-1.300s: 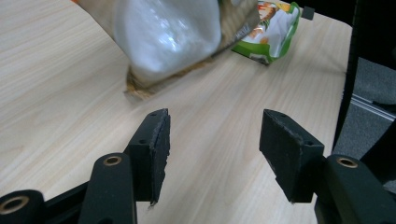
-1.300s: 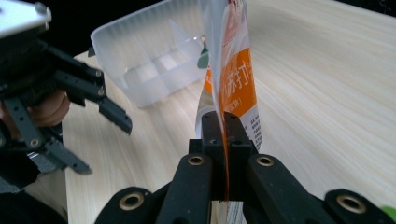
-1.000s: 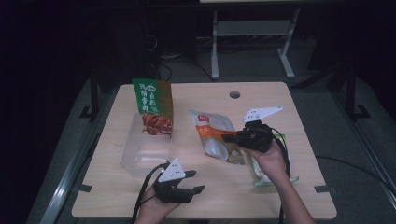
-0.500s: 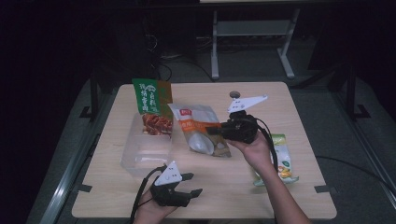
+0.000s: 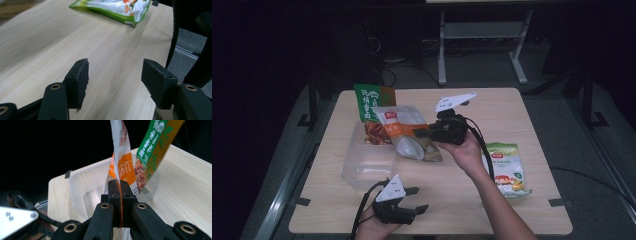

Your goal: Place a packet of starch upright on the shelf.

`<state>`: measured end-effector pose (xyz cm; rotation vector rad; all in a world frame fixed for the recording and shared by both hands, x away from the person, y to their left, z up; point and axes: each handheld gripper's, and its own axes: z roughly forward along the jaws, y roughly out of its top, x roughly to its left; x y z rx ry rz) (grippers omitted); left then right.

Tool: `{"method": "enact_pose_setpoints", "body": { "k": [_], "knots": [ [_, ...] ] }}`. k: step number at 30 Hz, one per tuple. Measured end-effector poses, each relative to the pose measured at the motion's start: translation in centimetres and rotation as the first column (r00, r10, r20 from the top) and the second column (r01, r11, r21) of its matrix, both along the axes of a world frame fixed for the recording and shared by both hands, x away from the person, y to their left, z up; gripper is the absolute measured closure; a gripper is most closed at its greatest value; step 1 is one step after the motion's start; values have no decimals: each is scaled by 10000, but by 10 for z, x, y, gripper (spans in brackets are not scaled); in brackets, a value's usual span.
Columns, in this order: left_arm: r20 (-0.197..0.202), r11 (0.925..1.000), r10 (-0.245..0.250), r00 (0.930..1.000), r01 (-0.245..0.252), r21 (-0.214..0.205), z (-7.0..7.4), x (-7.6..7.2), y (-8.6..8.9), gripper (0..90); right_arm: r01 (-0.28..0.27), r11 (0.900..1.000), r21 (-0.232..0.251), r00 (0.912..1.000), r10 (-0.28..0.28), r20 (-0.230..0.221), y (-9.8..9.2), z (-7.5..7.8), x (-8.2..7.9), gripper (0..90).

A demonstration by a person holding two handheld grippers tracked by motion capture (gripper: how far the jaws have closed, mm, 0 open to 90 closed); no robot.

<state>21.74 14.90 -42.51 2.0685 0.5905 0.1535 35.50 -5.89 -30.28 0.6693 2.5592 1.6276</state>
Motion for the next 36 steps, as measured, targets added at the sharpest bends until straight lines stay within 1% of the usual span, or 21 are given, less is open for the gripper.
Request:
{"method": "enact_pose_setpoints", "body": {
  "k": [8,9,11,13,16,18,21,23,25,26,28,32,36],
  "knots": [
    [7,10000,-24,10000,24,-30,0,-1,2,384,-339,9994,87,9994,338,40,32,4,9,898],
    [7,10000,-24,10000,24,-30,0,-1,2,384,-339,9994,87,9994,338,40,32,4,9,898],
    [74,10000,-44,10000,44,-14,1,-1,3,383,-471,9987,198,9989,470,49,46,5,13,898],
    [83,10000,-42,10000,42,-55,1,-1,3,383,-581,9979,287,9983,581,-4,53,3,15,898],
    [243,9999,-126,9996,123,105,2,-1,4,383,-710,9970,296,9975,712,-45,66,1,19,898],
    [169,9999,-115,9998,113,69,2,-1,4,383,-792,9962,365,9968,795,-84,74,-2,22,898],
    [195,9999,-114,9997,112,86,1,-1,4,381,-819,9957,437,9964,828,-195,86,-5,28,898],
    [151,10000,-78,9999,78,6,1,-1,5,381,-893,9950,457,9956,905,-243,93,-8,32,898],
    [86,9999,6,10000,-4,-136,1,-2,5,381,-915,9947,467,9953,928,-260,99,-11,35,898],
    [101,9999,-6,9999,7,-121,1,-1,5,381,-897,9948,480,9952,914,-356,101,-12,36,898],
    [127,9999,-6,9999,7,-120,1,-1,6,381,-892,9950,460,9950,910,-401,105,-15,38,898],
    [133,9999,21,9999,-20,-105,1,-1,6,381,-895,9955,314,9942,912,-573,111,-22,42,898],
    [133,9999,37,9999,-36,-94,1,-1,6,381,-866,9960,234,9942,879,-618,116,-27,45,898]
  ]
}}
